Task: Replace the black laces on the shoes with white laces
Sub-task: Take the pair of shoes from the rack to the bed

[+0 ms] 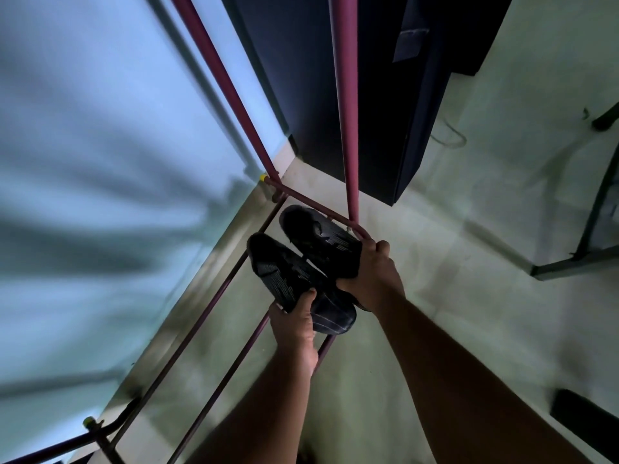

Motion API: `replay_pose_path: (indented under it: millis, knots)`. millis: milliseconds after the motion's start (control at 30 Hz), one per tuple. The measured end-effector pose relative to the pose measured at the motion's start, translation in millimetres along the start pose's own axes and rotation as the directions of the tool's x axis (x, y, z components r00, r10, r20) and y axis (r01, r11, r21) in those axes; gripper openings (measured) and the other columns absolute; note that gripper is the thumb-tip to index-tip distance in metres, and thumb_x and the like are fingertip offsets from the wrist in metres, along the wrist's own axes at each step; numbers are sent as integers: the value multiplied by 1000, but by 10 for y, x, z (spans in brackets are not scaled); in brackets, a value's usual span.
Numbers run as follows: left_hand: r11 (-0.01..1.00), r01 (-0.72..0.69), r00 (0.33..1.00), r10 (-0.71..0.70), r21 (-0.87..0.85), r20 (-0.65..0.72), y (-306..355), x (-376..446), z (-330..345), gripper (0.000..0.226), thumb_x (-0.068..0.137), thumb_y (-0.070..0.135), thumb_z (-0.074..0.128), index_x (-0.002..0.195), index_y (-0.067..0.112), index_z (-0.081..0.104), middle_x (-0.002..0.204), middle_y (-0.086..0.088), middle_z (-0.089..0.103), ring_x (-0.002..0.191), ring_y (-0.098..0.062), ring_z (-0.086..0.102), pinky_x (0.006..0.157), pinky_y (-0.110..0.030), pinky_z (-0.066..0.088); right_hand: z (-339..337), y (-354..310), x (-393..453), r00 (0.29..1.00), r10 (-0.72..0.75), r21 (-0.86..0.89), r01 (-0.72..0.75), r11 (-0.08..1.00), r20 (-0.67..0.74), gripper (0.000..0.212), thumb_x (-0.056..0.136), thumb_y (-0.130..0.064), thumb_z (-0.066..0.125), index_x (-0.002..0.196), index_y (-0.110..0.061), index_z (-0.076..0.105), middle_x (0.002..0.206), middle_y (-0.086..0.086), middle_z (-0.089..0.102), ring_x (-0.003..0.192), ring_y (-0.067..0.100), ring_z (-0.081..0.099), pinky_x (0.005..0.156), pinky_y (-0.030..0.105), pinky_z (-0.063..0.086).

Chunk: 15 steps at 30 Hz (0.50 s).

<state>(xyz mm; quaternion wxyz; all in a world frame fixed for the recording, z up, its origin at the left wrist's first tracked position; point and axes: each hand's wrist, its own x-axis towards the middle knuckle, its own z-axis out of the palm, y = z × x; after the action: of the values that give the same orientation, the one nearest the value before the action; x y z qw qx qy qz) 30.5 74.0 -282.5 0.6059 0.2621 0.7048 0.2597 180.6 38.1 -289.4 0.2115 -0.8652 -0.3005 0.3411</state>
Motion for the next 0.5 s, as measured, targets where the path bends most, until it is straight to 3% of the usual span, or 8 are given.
replay_pose_path:
  millis: [167,333,500]
  knots:
    - [997,-71,993,68,22,99,139,-137,-101,43,79,7,80,118,15,63,110,-14,75,97,-36,74,85,-55,60,-131,25,-228,994,110,225,-104,969,-16,98,65,-43,87,142,-10,36,128,12,47,108,36,61,87,43,56]
    - [996,-93,982,91,2,167,285,-633,-138,33,85,4,73,117,12,68,105,-16,76,94,-36,74,64,-37,59,-470,58,-743,978,210,419,-189,888,-4,81,64,-41,88,126,-11,45,117,7,62,103,30,64,80,35,53]
    - [994,-87,959,67,62,275,415,-1434,-179,46,76,17,77,122,17,70,114,-20,73,104,-42,71,90,-60,57,-1044,97,-1579,941,339,518,-280,809,-21,77,62,-41,91,118,-12,45,113,8,60,105,30,63,84,38,53]
